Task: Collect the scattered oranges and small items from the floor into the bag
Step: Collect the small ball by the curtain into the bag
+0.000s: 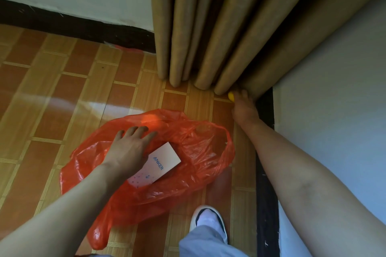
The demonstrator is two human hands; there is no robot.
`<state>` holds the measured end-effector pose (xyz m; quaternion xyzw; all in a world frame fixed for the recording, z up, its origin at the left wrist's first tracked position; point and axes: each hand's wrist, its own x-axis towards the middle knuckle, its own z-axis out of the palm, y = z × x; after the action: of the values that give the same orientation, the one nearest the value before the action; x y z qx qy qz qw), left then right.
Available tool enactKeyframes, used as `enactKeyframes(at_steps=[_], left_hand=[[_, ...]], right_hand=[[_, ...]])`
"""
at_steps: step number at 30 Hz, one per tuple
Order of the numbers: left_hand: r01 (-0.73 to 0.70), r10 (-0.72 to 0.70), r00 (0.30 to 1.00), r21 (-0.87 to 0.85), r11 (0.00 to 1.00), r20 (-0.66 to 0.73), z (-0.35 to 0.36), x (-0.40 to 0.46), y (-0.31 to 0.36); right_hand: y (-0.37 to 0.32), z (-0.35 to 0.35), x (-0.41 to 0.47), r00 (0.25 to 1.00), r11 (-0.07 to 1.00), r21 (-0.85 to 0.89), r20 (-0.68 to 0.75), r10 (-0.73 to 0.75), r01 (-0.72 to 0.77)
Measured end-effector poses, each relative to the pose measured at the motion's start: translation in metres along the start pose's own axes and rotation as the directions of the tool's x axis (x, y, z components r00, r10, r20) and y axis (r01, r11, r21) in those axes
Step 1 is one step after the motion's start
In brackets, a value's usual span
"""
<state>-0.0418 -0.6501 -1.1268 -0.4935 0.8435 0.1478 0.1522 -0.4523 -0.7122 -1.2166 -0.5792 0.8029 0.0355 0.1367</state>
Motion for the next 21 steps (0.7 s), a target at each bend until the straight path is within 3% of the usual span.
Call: enactKeyframes(at_steps=[7, 14, 21], left_hand=[[-0.028, 0.029, 0.987, 0.01, 1.0, -0.155, -0.005, 0.002, 0.009], [-0.002, -0.003, 0.983, -0.028, 1.0, -0.186, -0.006, 0.001, 0.006], [-0.005, -0.012, 0.972, -0.069, 0.998, -0.235, -0.006, 0.0, 0.007]], right_hand=[[-0.004, 0.004, -0.011, 0.999, 0.998, 0.034, -0.01, -0.052, 0.053], [-0.013, 0.001, -0.024, 0.992, 0.999, -0.018, 0.116, -0.047, 0.05], [-0.02, -0.004, -0.039, 0.99, 0.994, 0.038, 0.086, -0.108, 0.105]])
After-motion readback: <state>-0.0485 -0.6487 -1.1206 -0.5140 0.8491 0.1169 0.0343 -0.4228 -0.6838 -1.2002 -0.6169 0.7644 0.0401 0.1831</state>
